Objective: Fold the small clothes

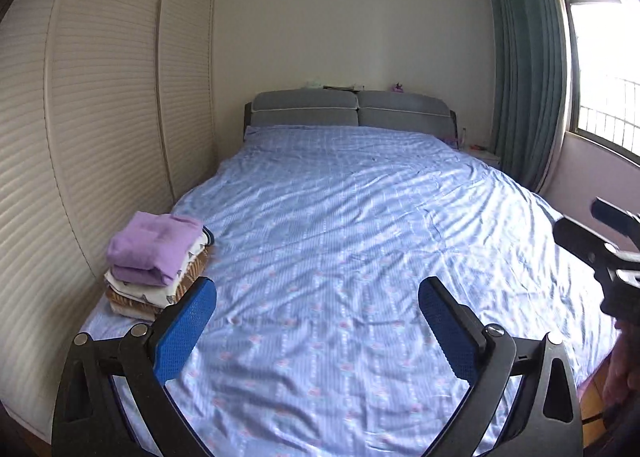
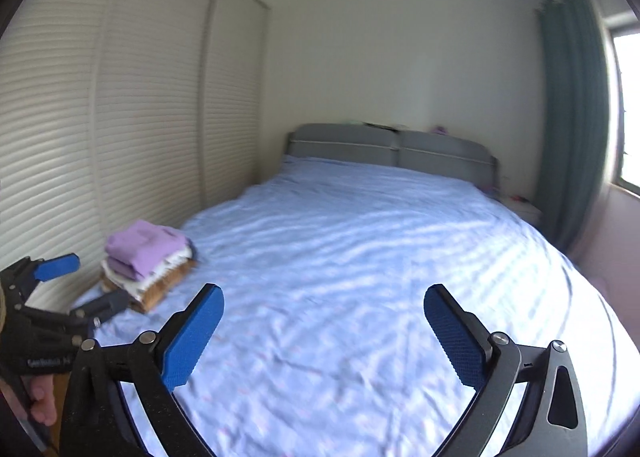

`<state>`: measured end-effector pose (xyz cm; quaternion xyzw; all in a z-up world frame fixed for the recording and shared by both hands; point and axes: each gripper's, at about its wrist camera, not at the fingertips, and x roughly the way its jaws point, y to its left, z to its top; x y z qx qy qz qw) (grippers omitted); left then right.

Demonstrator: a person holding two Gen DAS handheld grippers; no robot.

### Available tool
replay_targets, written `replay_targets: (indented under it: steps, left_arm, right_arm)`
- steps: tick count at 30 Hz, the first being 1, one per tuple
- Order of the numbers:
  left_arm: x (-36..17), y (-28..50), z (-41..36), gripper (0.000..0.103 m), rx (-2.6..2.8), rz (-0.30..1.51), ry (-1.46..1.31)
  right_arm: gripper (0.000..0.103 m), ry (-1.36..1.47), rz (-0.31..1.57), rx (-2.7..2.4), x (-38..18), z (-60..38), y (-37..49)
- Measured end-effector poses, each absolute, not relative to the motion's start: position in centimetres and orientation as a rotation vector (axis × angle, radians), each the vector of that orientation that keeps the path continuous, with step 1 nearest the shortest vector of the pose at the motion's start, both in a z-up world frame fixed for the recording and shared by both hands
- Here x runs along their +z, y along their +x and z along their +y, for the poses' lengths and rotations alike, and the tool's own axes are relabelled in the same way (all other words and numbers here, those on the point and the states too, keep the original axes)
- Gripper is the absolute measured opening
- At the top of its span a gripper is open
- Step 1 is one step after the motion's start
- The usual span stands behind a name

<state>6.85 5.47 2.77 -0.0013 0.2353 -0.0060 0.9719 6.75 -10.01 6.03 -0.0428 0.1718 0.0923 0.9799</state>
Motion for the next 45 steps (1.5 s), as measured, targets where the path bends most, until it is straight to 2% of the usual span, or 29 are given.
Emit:
replay_targets:
  steps: [7, 16, 45]
  left_arm:
    - [0.8, 2.9, 1.9, 0.103, -0.014, 0.519, -0.012]
    - [-1.2, -1.2, 1.5, 0.103, 0.046, 0.539, 0.010]
    - [-0.8, -2.3, 1.6, 0.103, 0.051, 0.523, 0.021]
  right_arm:
    - [0.102, -0.036, 0.392, 0.044, 4.5, -15.8, 1.8]
    - [0.102, 0.005, 0.425, -0.009, 1.3, -19.3, -2.5]
    - [0.102, 0.017, 0.414, 0.010, 1.2, -18.9, -3.8]
